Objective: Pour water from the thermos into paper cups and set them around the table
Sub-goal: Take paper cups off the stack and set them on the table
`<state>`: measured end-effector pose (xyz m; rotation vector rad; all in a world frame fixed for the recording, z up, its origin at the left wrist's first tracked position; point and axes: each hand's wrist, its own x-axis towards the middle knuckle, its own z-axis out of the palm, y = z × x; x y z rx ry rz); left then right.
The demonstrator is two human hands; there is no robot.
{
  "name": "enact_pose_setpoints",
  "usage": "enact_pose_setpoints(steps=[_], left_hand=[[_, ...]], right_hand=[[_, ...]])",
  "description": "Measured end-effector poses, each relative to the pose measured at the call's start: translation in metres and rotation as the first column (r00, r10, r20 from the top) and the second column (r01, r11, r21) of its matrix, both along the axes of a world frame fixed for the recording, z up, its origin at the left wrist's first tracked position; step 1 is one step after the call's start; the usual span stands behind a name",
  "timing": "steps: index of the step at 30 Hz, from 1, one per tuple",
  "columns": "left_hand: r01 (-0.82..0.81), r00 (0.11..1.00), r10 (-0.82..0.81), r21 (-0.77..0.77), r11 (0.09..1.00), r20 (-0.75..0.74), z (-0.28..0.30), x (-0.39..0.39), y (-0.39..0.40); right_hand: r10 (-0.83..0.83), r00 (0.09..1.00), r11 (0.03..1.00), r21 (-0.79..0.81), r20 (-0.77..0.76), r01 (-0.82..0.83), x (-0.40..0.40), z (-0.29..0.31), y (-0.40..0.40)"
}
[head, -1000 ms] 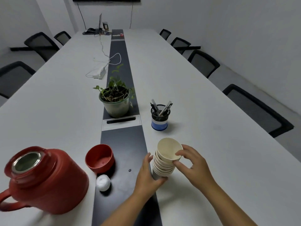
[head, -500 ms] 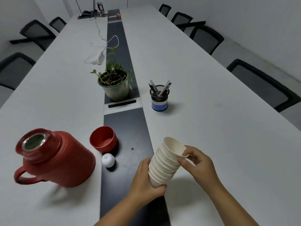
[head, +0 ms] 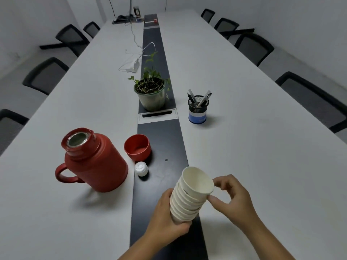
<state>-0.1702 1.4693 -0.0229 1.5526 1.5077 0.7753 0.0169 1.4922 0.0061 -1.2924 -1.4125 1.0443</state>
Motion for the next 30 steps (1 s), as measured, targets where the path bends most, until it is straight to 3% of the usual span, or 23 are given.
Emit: enact_pose_setpoints(steps=[4,13,17,20,26,28,30], left_hand=[[0.019,1.0,-0.018,0.058,0.998,-0.023,0.004,-0.008,-0.005],[0.049,0.997,-0.047,0.038,0.998,-0.065,0.014,-0.019,-0.013],[0.015,0.999,-0.014,0.015,1.0,-0.049,0.008,-0.022,-0.015],[-0.074,0.997,0.074,-0.014,0.997,0.016,0.003,-0.019,-0.013],[-0.295,0.945,0.295,-0.025,0.955,0.143,-0.011,-0.009,0.007],[-0.349,0.917,0.351,-0.044,0.936,0.192,-0.017,-0.004,0.014],[-0.371,0.902,0.372,-0.047,0.928,0.219,-0.021,0.003,0.019]], right_hand=[[0.182,0.974,0.983,0.009,0.135,-0.185,-0.001,0.007,-0.003],[0.262,0.952,0.965,-0.026,0.157,-0.262,-0.002,0.009,-0.007],[0.17,0.98,0.985,0.023,0.103,-0.173,0.002,0.006,-0.005],[0.102,0.989,0.993,0.077,-0.108,-0.094,0.011,0.008,-0.004],[-0.169,0.853,0.955,0.133,-0.494,0.266,0.049,0.005,-0.009],[-0.237,0.878,0.94,0.128,-0.416,0.315,0.055,-0.006,-0.016],[-0.265,0.934,0.948,0.11,-0.241,0.298,0.055,-0.027,-0.028]])
